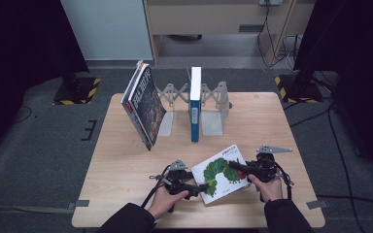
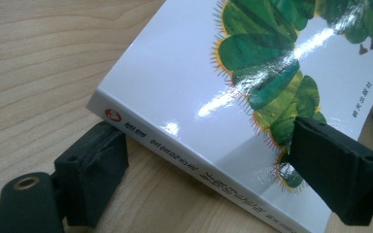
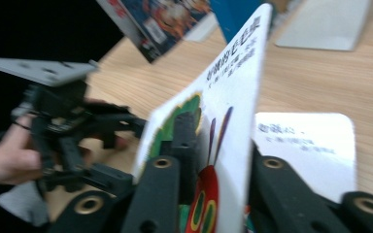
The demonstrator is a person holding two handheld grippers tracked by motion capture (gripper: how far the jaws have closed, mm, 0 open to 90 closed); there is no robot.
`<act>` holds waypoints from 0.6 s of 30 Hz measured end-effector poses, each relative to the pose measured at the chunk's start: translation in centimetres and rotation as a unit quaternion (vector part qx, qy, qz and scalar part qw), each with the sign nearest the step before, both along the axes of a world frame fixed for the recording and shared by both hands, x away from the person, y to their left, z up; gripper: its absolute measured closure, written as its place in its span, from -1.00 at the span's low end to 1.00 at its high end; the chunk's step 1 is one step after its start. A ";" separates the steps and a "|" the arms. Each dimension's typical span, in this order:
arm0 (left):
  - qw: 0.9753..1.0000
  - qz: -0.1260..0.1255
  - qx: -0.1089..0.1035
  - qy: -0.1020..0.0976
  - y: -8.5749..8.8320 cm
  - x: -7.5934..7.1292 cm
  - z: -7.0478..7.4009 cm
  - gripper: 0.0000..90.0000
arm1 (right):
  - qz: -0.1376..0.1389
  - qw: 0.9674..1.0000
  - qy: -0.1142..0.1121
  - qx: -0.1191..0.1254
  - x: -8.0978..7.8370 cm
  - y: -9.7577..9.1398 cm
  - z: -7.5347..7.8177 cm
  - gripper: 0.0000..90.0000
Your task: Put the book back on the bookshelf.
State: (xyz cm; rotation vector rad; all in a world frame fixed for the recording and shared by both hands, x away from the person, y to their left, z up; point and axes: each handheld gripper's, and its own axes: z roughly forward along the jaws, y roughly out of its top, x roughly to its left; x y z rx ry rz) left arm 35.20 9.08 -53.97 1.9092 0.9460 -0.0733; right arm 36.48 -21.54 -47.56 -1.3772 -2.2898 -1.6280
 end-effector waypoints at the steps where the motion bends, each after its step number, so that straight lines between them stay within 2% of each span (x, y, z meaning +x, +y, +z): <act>1: 1.000 0.002 0.000 -0.001 0.0 0.0 0.0 -0.68 | -0.002 1.000 -0.001 -0.014 0.0 0.0 -0.1 0.65; 4: 1.000 0.005 0.002 -0.002 0.0 0.0 0.0 -0.66 | -0.011 0.999 -0.003 -0.036 0.1 0.2 -0.3 0.50; 6: 1.000 0.007 0.006 -0.004 0.1 0.0 0.0 -0.62 | -0.015 0.997 -0.007 -0.071 0.1 0.6 -0.6 0.34; 8: 1.000 0.008 0.008 -0.005 0.1 0.0 0.0 -0.60 | -0.017 0.996 -0.012 -0.089 0.1 0.8 -0.9 0.24; 14: 1.000 0.018 0.008 -0.005 0.2 0.2 0.0 -0.51 | -0.026 0.994 -0.022 -0.102 0.0 0.8 -1.0 0.11; 18: 1.000 0.020 0.006 -0.003 0.2 0.2 0.0 -0.49 | -0.036 0.991 -0.036 -0.122 0.0 1.1 -1.0 -0.07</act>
